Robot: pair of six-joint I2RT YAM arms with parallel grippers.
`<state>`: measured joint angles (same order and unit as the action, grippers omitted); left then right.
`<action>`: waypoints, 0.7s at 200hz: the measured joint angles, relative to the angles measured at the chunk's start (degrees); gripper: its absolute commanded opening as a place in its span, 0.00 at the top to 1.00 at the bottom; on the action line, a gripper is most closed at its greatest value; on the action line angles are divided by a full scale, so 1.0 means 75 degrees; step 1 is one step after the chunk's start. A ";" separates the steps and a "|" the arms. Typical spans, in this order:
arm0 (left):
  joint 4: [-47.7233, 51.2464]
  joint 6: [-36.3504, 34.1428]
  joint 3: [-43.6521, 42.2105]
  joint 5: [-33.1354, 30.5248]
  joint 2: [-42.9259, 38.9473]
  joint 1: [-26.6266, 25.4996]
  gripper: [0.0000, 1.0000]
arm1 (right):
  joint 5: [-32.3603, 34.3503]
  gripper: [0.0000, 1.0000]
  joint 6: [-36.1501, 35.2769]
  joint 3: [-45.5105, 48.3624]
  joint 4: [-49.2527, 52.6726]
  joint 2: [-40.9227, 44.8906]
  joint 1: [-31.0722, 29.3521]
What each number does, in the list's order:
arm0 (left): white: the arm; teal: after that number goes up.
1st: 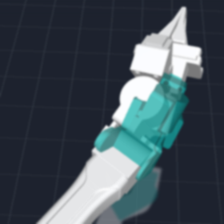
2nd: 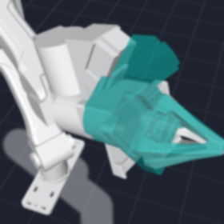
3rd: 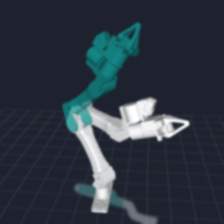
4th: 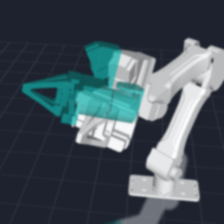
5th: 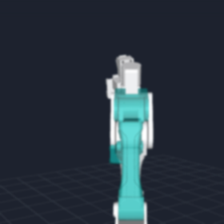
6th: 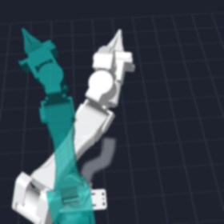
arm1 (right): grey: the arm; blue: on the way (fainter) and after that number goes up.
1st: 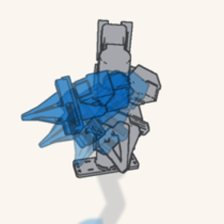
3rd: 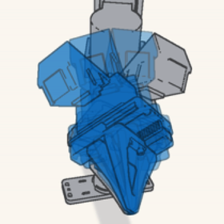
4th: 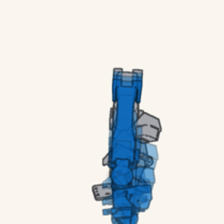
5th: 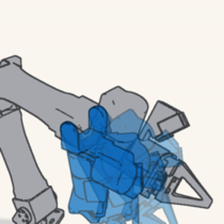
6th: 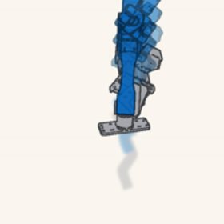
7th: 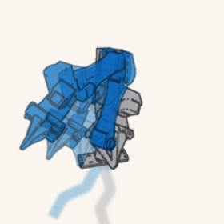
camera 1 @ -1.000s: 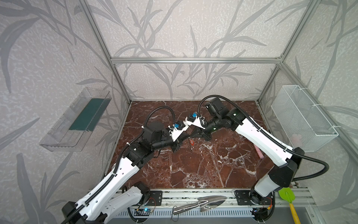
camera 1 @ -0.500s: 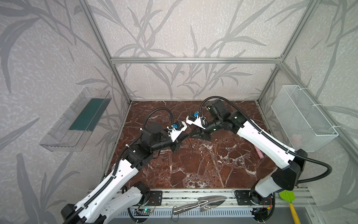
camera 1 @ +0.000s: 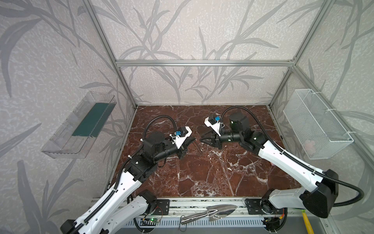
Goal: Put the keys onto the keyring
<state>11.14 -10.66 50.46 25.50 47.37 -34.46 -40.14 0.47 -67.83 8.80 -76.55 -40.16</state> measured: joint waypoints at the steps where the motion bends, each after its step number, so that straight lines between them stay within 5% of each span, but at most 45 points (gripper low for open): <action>1: -0.0003 0.0000 0.0000 0.0000 0.0000 0.0000 1.00 | -0.0003 0.75 0.0009 0.0009 -0.0026 0.0000 0.0000; 60: -0.0073 0.0041 -0.0009 -0.0015 -0.0029 0.0000 1.00 | -0.0347 0.90 0.0527 0.0082 -0.0912 -0.0157 -0.0251; 140: -0.0055 0.0055 -0.0152 -0.0160 -0.0146 0.0000 1.00 | -0.0469 0.89 0.0519 0.0032 -0.0976 -0.0493 -0.0356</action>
<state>10.72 -10.24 49.32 24.29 46.28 -34.46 -43.66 4.36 -67.59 1.48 -80.25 -42.83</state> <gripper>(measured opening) 0.048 0.108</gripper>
